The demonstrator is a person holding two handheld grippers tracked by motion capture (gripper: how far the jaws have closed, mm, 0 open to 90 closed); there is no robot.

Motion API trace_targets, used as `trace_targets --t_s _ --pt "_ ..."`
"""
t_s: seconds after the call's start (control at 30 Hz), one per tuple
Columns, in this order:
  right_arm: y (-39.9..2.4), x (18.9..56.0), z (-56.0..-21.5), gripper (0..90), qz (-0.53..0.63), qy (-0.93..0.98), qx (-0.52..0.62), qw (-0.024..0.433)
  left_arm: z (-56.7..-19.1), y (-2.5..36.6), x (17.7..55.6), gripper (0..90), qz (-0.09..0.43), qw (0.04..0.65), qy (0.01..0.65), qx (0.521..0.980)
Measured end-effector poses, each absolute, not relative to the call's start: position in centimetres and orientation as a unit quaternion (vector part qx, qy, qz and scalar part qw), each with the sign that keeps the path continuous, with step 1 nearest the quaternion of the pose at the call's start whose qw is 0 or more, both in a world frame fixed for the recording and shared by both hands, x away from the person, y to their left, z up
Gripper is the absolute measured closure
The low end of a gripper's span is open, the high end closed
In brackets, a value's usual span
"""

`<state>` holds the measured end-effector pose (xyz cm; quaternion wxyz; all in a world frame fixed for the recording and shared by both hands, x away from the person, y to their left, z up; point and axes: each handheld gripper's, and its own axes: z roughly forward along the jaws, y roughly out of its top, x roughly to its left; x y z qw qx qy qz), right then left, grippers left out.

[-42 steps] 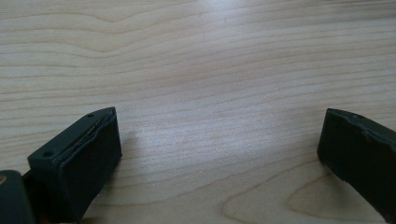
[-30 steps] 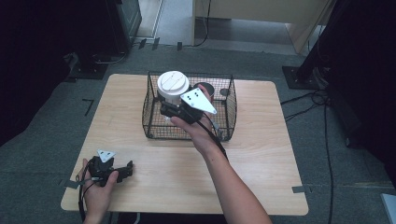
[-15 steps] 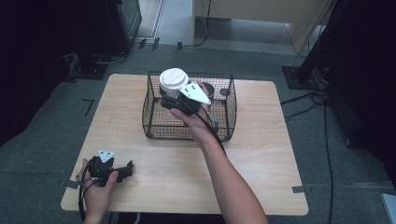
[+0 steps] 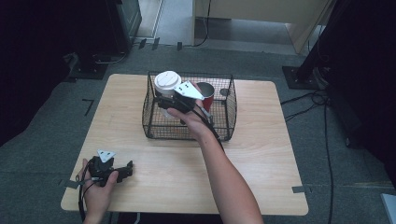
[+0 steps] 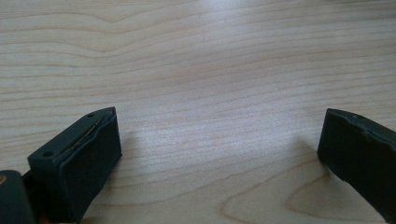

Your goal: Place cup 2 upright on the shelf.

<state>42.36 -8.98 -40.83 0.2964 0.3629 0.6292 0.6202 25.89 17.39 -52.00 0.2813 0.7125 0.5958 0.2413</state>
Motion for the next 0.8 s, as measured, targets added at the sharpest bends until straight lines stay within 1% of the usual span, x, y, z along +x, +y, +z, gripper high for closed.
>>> trace_targets --t_s 0.2,0.47,0.8 --pt "-8.4 43.5 -42.3 15.7 0.608 0.630 0.354 0.329 -52.0 17.4 25.9 0.2 0.242 0.282 0.596 0.712" --pt "-7.7 44.1 -43.2 15.7 0.602 0.652 0.357 0.293 -52.0 17.4 25.9 0.2 0.241 0.281 0.596 0.713" --pt "-6.9 44.7 -44.3 15.7 0.583 0.675 0.362 0.270 -52.0 17.4 25.9 0.2 0.241 0.281 0.596 0.713"
